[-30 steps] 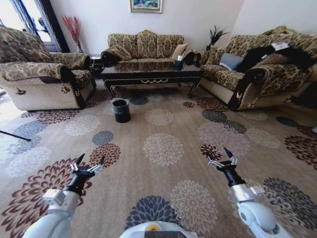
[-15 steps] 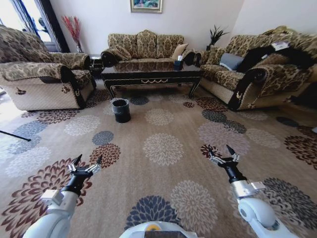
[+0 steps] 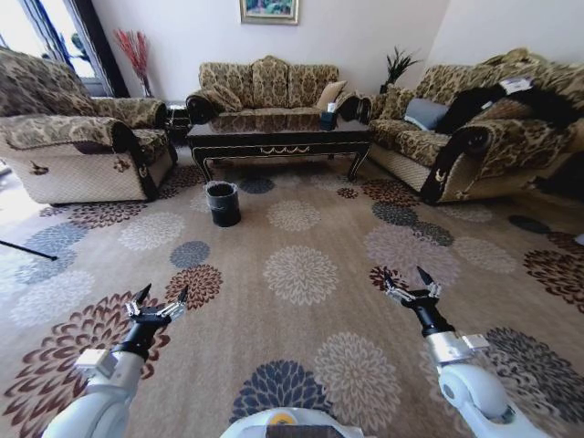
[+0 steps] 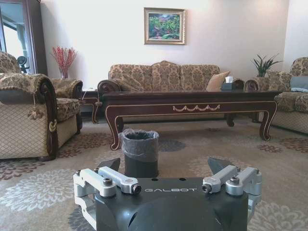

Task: Move to the front of the table and pick up the trash from the floor, then place it into the trash bin.

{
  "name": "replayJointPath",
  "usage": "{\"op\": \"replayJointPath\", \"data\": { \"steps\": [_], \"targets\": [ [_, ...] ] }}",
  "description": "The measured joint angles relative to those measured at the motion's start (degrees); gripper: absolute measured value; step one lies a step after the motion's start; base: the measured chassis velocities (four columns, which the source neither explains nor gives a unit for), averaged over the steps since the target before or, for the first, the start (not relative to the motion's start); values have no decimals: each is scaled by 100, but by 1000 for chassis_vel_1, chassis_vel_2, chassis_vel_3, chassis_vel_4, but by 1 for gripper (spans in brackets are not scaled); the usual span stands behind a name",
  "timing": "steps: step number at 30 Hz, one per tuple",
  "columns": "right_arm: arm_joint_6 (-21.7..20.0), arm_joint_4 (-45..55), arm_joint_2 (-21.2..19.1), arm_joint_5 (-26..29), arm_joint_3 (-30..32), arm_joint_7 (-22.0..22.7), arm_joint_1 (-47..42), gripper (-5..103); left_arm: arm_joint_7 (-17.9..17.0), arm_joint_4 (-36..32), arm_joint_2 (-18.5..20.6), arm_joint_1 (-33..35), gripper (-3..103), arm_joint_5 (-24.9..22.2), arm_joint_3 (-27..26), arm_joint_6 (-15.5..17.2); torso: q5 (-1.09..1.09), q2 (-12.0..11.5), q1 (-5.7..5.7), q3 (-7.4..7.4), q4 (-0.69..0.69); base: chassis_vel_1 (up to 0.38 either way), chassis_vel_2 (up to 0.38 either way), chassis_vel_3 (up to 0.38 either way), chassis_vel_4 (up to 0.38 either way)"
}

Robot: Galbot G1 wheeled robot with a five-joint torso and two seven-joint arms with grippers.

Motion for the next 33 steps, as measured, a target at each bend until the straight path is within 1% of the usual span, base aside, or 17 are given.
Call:
{"op": "replayJointPath", "data": {
  "steps": [4,8,12,16,20,23,25,29,32,33],
  "targets": [
    [0,0,0,0,0,-1,0,100,1,0,1,1,100,0,0,0,0,44,11,34,0,0,0,0,0],
    [0,0,1,-1,0,-1,0,100,3,0,1,1,100,1,0,0,0,162,30,131,0,0,0,0,0],
    [0,0,1,-1,0,-1,0,100,4,0,1,1,100,1,1,0,0,210,38,172,0,0,0,0,0],
    [0,0,1,-1,-1,-1,-1,100,5,-2,1,1,100,2,1,0,0,352,54,295,0,0,0,0,0],
    [0,0,1,-1,-1,-1,-1,100,6,-2,1,1,100,3,1,0,0,415,67,345,0,0,0,0,0],
    [0,0,1,-1,-1,-1,-1,100,6,-2,1,1,100,4,1,2,0,517,88,426,0,0,0,0,0],
    [0,0,1,-2,-1,-1,-1,100,6,-2,1,1,100,4,1,2,0,540,91,444,0,0,0,0,0],
    [0,0,1,-2,-1,-1,-1,100,6,-2,1,1,100,5,1,4,0,657,115,537,0,0,0,0,0],
    [1,0,1,-2,-1,-2,-1,100,6,-2,1,1,100,5,1,4,0,692,125,561,0,0,0,0,0],
    [1,0,1,-1,-1,-2,-1,100,6,-2,2,1,100,5,1,4,0,745,140,599,0,0,0,0,0]
  ]
}}
